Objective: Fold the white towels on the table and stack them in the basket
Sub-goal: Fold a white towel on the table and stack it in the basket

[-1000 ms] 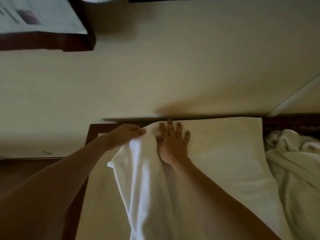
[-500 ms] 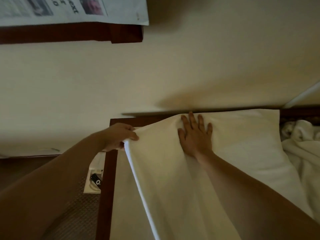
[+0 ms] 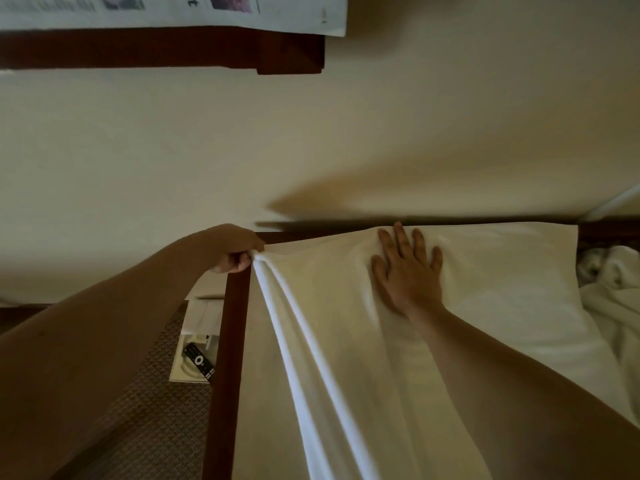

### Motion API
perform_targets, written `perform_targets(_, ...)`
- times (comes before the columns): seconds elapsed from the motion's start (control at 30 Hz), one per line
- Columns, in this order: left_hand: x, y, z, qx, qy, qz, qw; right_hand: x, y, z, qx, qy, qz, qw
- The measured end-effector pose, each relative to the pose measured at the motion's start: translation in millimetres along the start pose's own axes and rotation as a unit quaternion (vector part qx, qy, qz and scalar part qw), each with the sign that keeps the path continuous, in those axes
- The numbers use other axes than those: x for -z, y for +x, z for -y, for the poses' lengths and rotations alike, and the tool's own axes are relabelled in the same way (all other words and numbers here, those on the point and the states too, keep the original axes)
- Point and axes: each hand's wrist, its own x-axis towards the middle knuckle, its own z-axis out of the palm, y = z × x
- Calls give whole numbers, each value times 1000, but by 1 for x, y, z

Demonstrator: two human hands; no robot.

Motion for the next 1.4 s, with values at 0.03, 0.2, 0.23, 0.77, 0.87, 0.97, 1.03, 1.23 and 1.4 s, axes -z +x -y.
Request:
perform_targets(0.03,-3,6,-2,-30,34,-60,997,0,0,0,1,-1,-2,1000)
perform_targets(0.2,-3,3,11,-161,100,-262,946,-2,1,-1,-3,0,-11,1000)
perform_targets(0.23,-6,-4,19,-173,88,-231,953,-2,1,0,-5,0,-10,1000)
perform_targets(0.77,-24,6,44,-265,71,-279,920,-2,2,2,-16,-14,-13,1000)
perform_targets(0.87,-17,22,24,-327,167,-291,884,-4,5,3,-18,-13,-15,1000)
perform_targets(0.97,-20,31,27,-347,203,-293,867,-3,8,2,-23,-16,-14,1000)
perform_targets(1.03,-26,26,39,-359,206,-303,859,-3,8,1,-25,-17,-11,999)
perform_targets(1.23,-57,-35,110,-349,131,-281,884,8,9,1,-4,18,19,1000)
perform_targets(1.4,-98,-110,207,-274,141,-195,931,7,-108,8,34,134,-206,969)
